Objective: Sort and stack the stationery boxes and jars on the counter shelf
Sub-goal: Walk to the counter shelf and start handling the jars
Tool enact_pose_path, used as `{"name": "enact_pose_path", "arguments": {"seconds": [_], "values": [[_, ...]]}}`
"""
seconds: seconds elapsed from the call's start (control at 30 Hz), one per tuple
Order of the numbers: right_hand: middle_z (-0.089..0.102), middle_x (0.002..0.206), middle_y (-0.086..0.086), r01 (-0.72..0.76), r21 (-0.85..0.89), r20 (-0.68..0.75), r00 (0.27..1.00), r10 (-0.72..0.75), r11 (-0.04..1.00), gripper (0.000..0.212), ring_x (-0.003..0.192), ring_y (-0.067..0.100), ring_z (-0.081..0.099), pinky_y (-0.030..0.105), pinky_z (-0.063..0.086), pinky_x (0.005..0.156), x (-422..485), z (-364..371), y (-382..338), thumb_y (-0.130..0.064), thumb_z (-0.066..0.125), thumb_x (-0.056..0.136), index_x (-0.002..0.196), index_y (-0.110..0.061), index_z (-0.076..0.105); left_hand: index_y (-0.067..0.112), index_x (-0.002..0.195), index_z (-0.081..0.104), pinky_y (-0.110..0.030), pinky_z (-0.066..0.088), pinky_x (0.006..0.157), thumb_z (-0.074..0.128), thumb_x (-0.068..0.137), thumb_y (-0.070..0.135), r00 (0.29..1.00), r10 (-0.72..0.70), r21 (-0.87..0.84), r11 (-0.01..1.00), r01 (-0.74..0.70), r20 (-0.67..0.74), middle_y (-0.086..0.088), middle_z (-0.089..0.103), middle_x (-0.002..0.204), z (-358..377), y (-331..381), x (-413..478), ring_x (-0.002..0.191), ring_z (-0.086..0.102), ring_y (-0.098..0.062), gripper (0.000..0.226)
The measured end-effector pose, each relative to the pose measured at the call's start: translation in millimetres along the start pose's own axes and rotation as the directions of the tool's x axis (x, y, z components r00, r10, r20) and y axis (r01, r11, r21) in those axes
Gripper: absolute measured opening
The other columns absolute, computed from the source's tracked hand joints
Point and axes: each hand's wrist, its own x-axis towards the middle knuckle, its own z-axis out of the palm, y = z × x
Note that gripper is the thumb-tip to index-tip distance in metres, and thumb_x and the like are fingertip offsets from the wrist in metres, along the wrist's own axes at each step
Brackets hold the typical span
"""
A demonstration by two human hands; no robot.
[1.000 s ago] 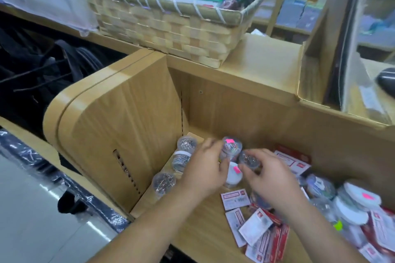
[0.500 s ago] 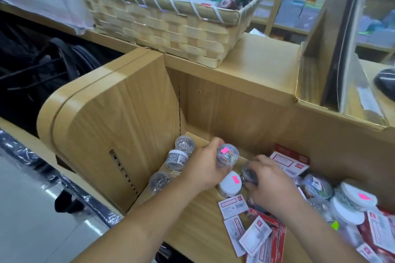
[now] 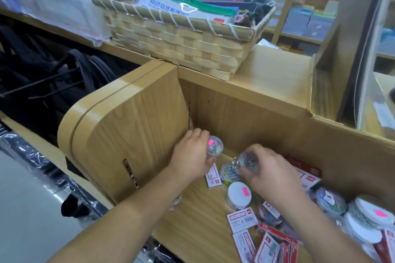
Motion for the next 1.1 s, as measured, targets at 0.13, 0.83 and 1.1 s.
{"name": "enact_pose_path", "arguments": {"seconds": [0.13, 0.83, 1.1], "values": [[0.063, 0.106, -0.008, -0.021, 0.062, 0.008, 1.000, 0.021, 0.998, 0.034, 0.101, 0.022, 0.061, 0.037, 0.052, 0.077, 13, 15, -7, -0.039, 0.074, 0.083, 0.112, -0.036, 0.056, 0.019, 0.119, 0.049, -0.040, 0.048, 0.087, 0.070, 0.088, 0.042, 0.999, 0.033, 0.001, 0.999, -0.033, -0.011, 0.000, 0.063, 0.111, 18, 1, 8, 0.110, 0.052, -0.025, 0.044], [0.058, 0.095, -0.001, 0.005, 0.242, -0.049, 0.999, 0.007, 0.970, 0.029, 0.092, 0.026, 0.065, 0.037, 0.054, 0.079, 31, 45, -17, -0.036, 0.080, 0.078, 0.105, -0.024, 0.076, 0.007, 0.102, 0.072, -0.038, 0.056, 0.095, 0.062, 0.077, 0.015, 0.941, 0.221, 0.087, 0.964, -0.251, 0.257, -0.013, 0.066, 0.115, 45, 21, -87, 0.120, 0.059, -0.029, 0.029], [0.062, 0.113, -0.011, 0.167, 0.223, -0.081, 0.985, -0.153, 0.960, 0.026, 0.093, 0.019, 0.066, 0.034, 0.053, 0.073, 0, 47, -41, -0.040, 0.079, 0.080, 0.102, -0.026, 0.077, 0.011, 0.103, 0.069, -0.041, 0.057, 0.088, 0.056, 0.088, 0.015, 0.941, 0.278, -0.029, 0.960, -0.277, 0.194, -0.004, 0.062, 0.128, 37, 7, -139, 0.132, 0.054, -0.023, 0.020]]}}
